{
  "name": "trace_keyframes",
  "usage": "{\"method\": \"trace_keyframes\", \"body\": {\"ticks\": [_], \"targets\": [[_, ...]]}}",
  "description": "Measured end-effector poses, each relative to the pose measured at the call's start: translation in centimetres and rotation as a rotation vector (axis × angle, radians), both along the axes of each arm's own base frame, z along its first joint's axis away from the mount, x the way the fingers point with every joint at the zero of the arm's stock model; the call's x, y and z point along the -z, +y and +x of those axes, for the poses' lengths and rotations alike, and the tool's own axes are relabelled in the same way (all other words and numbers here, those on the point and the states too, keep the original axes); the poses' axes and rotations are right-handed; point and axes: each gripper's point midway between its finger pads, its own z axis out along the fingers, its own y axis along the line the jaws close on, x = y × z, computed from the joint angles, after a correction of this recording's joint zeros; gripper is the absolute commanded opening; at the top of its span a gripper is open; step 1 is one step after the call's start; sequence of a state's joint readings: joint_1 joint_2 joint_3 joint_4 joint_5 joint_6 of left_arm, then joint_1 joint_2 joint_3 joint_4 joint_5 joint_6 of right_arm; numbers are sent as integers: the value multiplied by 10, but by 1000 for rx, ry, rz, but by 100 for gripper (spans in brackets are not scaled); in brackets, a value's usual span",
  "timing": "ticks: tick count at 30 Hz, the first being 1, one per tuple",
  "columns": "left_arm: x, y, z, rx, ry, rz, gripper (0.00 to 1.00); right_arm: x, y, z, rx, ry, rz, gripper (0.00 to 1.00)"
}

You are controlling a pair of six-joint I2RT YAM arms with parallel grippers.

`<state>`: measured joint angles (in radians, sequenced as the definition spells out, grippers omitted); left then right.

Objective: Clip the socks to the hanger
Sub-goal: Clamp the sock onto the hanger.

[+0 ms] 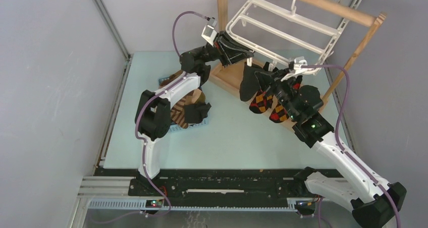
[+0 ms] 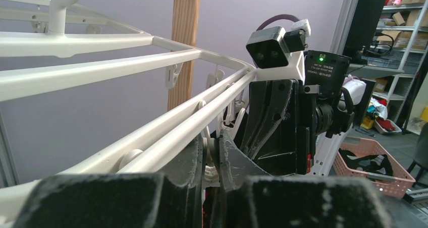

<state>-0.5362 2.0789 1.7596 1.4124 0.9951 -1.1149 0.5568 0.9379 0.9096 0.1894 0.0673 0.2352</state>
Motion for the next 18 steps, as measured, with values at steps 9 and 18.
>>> {"method": "trace_keyframes", "body": {"ticks": [9, 18], "targets": [[1, -1, 0, -4, -16, 0, 0, -6, 7, 0, -17, -23, 14, 2], [4, -2, 0, -2, -8, 4, 42, -1, 9, 2, -18, -12, 8, 2]]}}
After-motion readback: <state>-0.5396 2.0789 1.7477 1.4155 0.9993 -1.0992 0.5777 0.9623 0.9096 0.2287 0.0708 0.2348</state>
